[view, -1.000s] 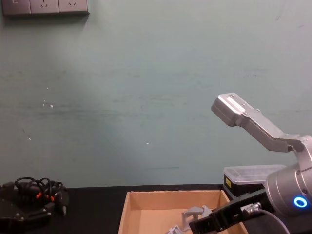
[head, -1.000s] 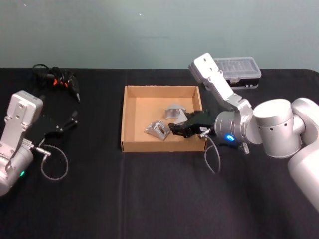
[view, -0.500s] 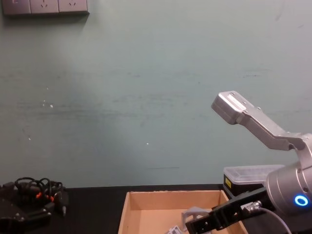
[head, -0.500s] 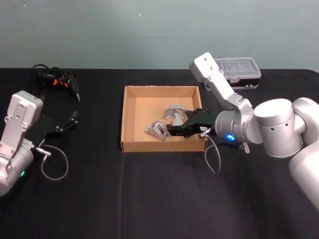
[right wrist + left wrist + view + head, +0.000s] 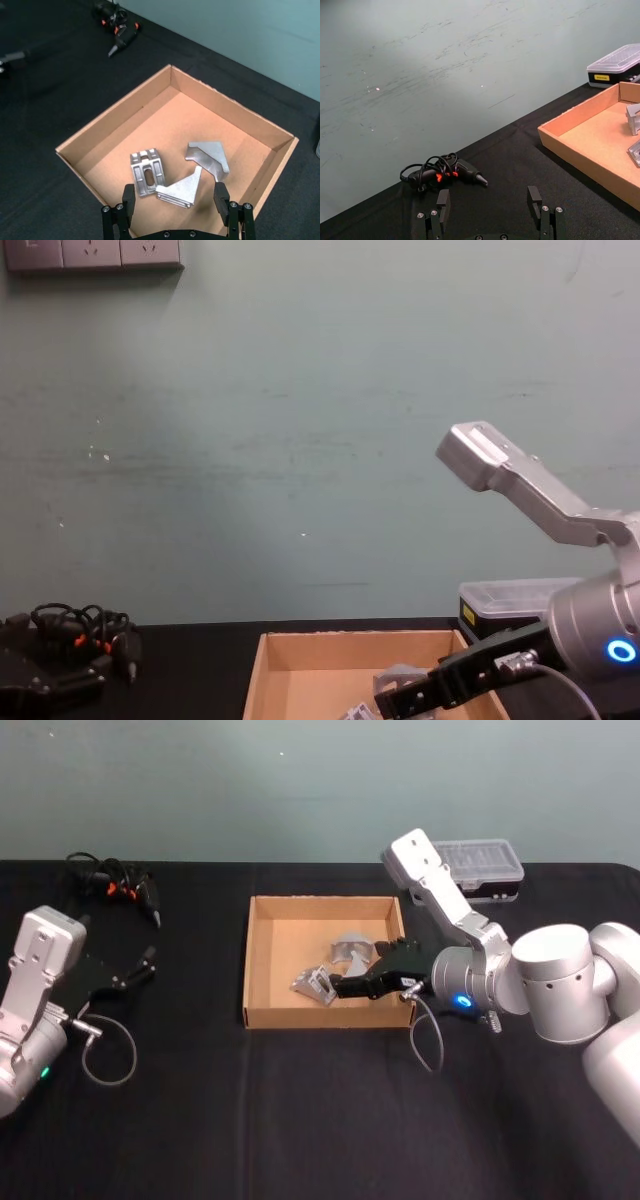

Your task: Use one hand to pick up the angle iron from the table and place it into the box.

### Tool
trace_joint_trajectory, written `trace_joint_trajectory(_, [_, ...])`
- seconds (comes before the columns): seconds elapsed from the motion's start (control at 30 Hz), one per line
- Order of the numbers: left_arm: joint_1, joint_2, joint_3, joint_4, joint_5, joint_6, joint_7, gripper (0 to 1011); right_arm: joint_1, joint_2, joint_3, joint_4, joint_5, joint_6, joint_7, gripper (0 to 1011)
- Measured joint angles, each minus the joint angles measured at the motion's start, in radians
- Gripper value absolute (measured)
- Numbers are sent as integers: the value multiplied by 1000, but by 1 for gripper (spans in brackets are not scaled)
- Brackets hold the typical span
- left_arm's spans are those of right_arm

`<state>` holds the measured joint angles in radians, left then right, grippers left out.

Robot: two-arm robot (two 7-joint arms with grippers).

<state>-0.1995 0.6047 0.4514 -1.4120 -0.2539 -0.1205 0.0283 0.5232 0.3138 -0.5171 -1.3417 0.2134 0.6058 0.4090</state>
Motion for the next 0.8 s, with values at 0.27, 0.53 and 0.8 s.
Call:
trace_joint_trajectory(0.27, [0,0,0,0,0,0,0,1011,-103,19,71,-97,16,-114,-31,1003])
trace_joint_trajectory(0.53, [0,0,0,0,0,0,0,1011,-242,39,150,-198,25,-297,-93,1003])
trace_joint_trajectory(0.8, [0,0,0,0,0,0,0,1011,-384,35,228,-274,-24,-482,-203,1003])
